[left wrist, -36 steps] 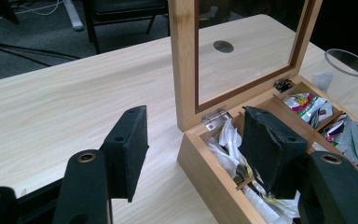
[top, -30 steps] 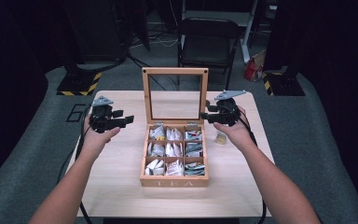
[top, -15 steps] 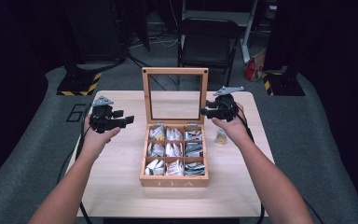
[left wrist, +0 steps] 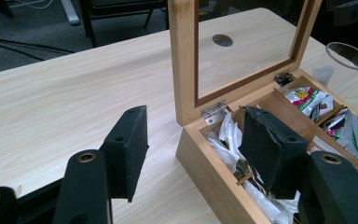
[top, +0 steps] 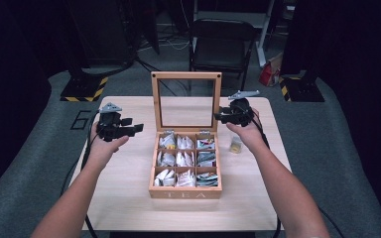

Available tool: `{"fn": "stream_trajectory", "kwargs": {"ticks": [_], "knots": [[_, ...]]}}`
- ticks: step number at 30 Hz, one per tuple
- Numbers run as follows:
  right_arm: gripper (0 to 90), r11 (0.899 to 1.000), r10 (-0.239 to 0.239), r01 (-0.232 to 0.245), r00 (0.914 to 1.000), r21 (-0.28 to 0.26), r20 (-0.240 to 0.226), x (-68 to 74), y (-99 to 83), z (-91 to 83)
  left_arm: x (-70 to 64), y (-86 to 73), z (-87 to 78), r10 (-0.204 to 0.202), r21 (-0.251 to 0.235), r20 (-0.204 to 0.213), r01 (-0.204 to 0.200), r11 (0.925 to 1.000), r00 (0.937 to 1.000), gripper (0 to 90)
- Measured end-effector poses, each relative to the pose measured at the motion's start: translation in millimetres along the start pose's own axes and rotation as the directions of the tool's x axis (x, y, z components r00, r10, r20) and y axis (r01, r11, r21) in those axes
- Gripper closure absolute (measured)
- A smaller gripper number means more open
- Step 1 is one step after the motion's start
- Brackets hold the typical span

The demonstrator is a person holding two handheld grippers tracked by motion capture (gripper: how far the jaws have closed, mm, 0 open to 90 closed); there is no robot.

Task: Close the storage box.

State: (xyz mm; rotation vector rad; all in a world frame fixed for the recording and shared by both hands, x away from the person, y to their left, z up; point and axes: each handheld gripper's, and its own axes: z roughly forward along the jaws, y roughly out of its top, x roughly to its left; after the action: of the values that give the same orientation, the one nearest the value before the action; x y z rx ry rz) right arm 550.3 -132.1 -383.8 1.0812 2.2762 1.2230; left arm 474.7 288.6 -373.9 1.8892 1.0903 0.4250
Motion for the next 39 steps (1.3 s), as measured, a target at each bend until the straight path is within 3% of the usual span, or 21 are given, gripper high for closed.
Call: {"fn": "stream_trajectory", "kwargs": {"ticks": [8,15,21,39], "knots": [[50.3,1.0,-0.022,0.022,0.9998,0.002,0.001,0.3,7.5,10.6,-0.3,-1.5,3.1,-0.006,0.004,0.003,0.006,1.0,1.0,41.1],[50.3,1.0,0.018,-0.018,0.9998,0.005,-0.01,-2.1,8.4,16.6,-0.5,-1.5,2.5,-0.008,0.004,0.006,0.008,1.0,1.0,41.1],[49.9,1.0,-0.001,0.001,1.0,0.014,-0.004,-0.7,15.9,20.5,0.0,-1.9,2.5,-0.006,0.004,0.002,0.006,1.0,1.0,41.1],[56.2,0.999,0.031,-0.03,0.9994,0.03,-0.017,-5.7,22.0,27.7,-4.3,-2.5,10.4,-0.004,0.016,0.018,0.004,0.9999,0.9998,41.2]]}}
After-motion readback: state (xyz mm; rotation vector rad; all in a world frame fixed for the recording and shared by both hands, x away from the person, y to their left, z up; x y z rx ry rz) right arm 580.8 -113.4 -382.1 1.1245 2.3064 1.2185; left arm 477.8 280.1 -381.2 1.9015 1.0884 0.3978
